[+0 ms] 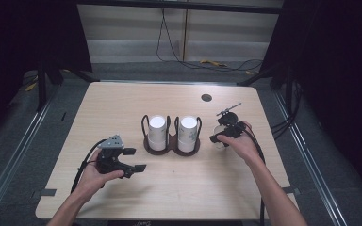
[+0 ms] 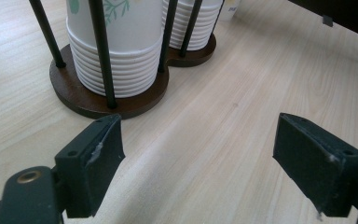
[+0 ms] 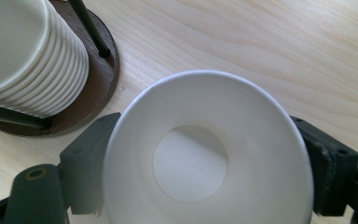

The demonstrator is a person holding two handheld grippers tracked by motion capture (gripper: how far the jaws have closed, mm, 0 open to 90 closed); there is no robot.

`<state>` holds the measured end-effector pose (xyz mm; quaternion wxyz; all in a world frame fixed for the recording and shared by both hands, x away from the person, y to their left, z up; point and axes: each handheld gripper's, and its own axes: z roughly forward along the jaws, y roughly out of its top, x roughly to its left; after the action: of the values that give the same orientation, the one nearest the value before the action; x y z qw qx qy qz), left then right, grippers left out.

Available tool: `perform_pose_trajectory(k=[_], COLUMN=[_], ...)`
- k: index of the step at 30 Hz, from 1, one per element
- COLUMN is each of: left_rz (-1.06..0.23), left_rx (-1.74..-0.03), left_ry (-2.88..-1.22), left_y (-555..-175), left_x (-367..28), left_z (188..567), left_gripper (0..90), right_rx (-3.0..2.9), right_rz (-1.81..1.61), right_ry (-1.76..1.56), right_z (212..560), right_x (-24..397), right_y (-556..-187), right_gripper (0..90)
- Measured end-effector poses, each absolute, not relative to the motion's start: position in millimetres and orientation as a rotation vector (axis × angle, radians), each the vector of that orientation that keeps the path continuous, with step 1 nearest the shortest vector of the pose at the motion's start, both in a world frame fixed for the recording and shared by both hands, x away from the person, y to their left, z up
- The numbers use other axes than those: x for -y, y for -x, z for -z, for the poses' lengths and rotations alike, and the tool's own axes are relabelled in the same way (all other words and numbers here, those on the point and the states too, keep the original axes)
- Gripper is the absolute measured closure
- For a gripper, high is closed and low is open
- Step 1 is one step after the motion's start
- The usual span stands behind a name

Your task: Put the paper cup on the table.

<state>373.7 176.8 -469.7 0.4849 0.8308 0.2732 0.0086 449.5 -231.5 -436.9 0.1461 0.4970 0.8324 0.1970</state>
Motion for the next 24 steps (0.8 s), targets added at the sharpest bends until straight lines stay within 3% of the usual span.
perform_pose_trajectory(k=[24], left_rz=[-0.024], left_rx=[-0.655], left_ry=[-2.025], left_y=[-373.5], left_x=[-176.4], left_z=[470.1], left_gripper=[16.5], right_rx=[-2.356], right_rz=[-0.693], right_ry=[-1.47], right_z=[441.1], right_x=[240.7], right_y=[-420.1], right_gripper=[16.7])
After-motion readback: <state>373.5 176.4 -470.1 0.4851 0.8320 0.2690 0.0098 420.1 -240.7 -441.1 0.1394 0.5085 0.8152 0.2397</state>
